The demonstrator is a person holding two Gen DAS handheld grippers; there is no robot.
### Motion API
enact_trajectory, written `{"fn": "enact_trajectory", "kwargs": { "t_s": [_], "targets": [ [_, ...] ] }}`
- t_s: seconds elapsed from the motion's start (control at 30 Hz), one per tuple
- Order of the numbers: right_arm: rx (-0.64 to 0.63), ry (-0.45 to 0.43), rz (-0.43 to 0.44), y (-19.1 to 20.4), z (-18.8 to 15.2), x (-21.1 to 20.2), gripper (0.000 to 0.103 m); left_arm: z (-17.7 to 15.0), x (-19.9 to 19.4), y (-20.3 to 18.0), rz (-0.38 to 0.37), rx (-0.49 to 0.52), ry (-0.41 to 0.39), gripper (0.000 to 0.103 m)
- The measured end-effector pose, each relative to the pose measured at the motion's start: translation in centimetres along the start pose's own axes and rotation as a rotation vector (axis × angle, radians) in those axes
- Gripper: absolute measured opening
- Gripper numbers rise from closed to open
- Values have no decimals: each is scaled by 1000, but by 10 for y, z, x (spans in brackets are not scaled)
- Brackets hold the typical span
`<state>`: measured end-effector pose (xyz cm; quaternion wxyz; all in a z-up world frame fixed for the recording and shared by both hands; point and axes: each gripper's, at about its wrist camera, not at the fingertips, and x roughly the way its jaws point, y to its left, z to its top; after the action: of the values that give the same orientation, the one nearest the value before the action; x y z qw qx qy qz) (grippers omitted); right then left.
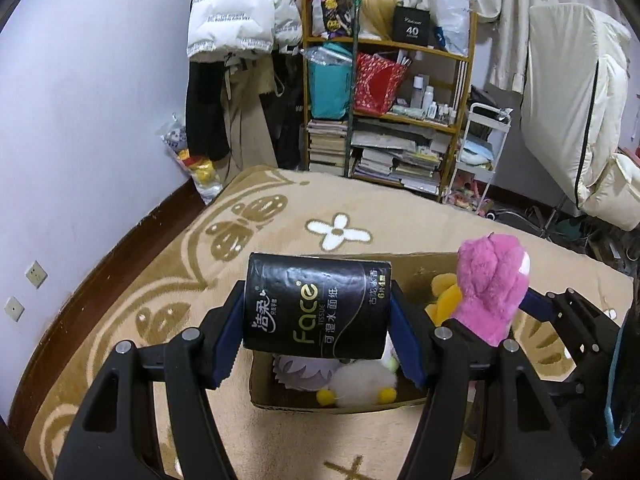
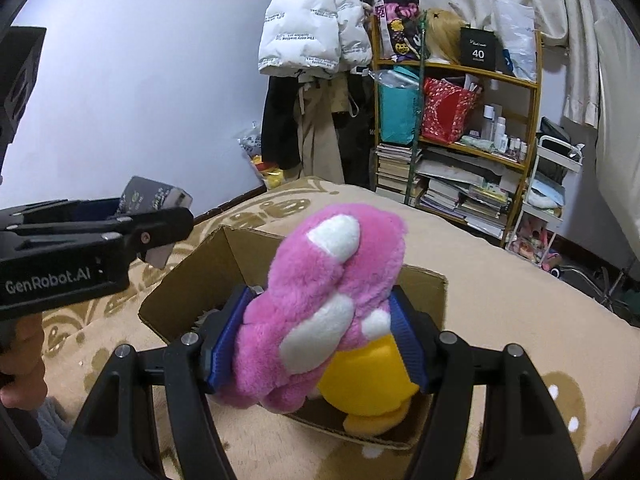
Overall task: Organize soft objects
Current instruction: 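Lift the Face pack over the box with the left tool while the right tool carries the pink plush, then open both tools to drop the Face pack and pink plush into the box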
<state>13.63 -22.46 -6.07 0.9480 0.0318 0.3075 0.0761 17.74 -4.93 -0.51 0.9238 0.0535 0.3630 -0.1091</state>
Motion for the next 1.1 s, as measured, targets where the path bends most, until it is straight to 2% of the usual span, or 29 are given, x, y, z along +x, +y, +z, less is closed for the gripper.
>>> {"fn": "enact_trajectory", "kwargs": {
  "t_s": [0.23, 0.77, 0.83, 0.87, 0.9, 1.1],
  "targets": [
    [31, -17, 51, -1, -6, 9, 73, -9, 20, 6, -7, -7, 53, 65],
    [30, -47, 58, -1, -9, 10, 80, -19, 40, 10, -15, -12, 133, 66],
    [36, -47, 60, -2, -8, 9, 81, -20, 39, 9, -18, -1, 135, 69],
    [37, -49, 62, -2, -8, 9, 81, -19, 37, 9, -17, 13, 133, 75],
    [35, -51, 62, -2, -8, 9, 81, -19, 35, 9, -12, 25, 126, 78],
    [19, -85, 85, 4, -7, 6, 80, -16, 25, 15, 8, 11, 98, 78]
  ]
}}
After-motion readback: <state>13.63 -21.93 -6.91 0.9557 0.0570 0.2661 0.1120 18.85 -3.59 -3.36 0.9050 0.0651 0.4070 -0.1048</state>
